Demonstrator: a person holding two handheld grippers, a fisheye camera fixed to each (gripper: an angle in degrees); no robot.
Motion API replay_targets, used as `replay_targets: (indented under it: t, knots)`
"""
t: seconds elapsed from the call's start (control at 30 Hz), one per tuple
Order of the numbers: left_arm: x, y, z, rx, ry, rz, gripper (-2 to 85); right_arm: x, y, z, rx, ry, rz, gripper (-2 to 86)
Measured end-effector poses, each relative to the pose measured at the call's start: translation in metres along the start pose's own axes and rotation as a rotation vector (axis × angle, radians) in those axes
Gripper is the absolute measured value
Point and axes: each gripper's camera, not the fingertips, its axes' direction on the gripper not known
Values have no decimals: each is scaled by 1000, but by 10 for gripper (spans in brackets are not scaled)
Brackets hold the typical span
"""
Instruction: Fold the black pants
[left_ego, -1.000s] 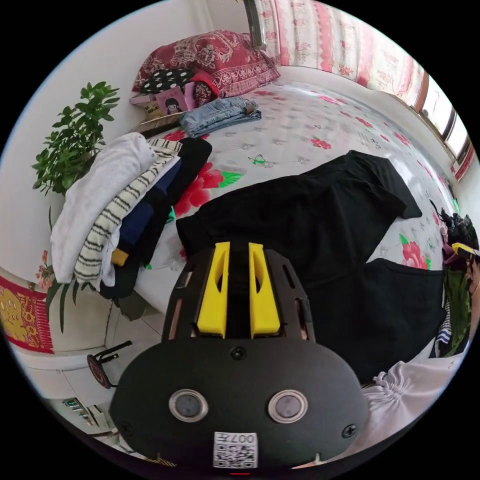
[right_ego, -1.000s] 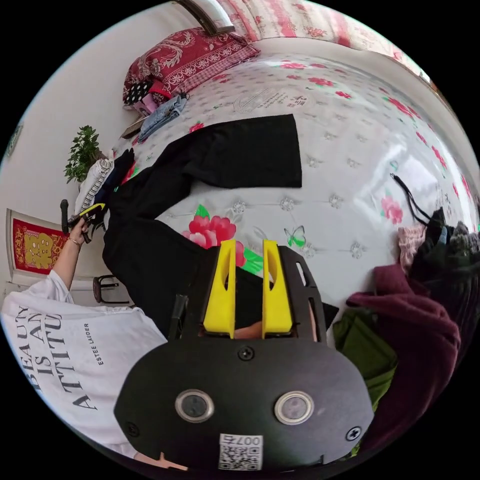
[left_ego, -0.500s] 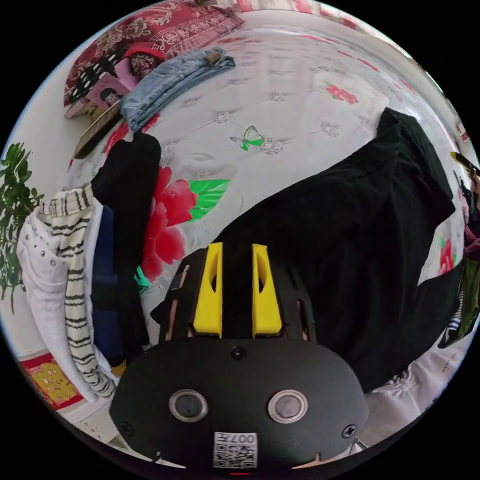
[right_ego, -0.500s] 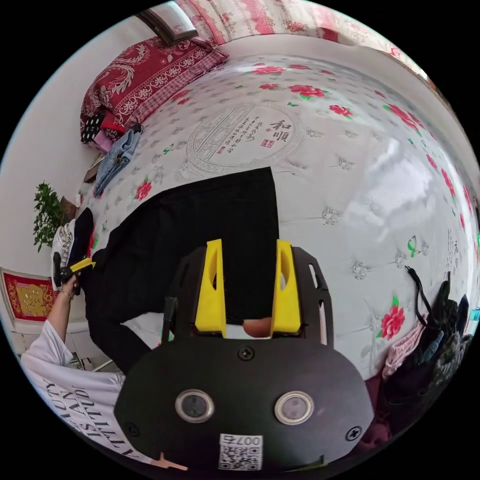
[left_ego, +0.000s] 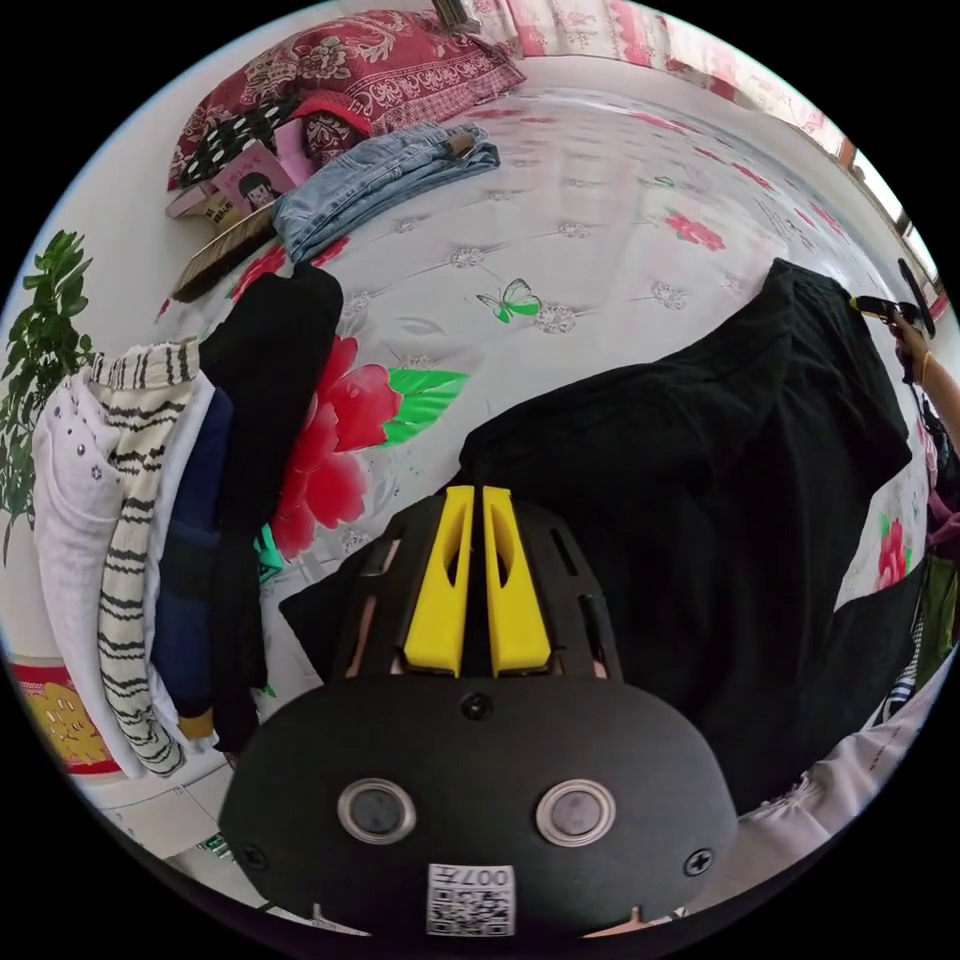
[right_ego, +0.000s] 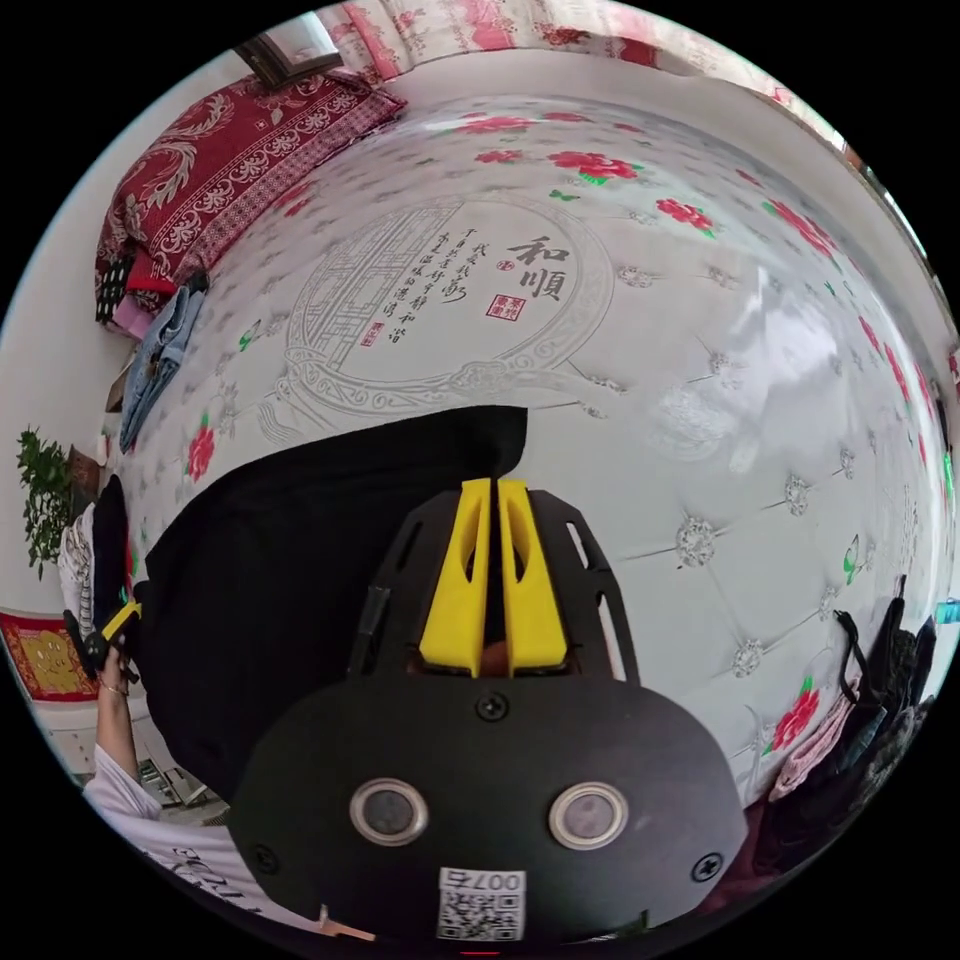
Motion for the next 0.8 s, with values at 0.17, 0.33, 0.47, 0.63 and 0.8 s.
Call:
replay_targets:
  t: [0.17,0.33,0.47,0.63,0.8]
  knots:
    - [-28,22,-35,91,77,-132,-8,24,43,-131,224,-226,-7,-1]
    - [-45,70,-119,289,147,-146,-8,36,108,-271,383,-334,-54,-2]
    - [-58,123,-177,410,181,-144,-8,37,191,-382,488,-363,-115,-3]
    - [-77,229,-230,540,273,-119,-8,36,313,-463,546,-328,-170,-3]
    - [-83,326,-224,499,318,-160,-8,43,437,-458,410,-274,-159,-3]
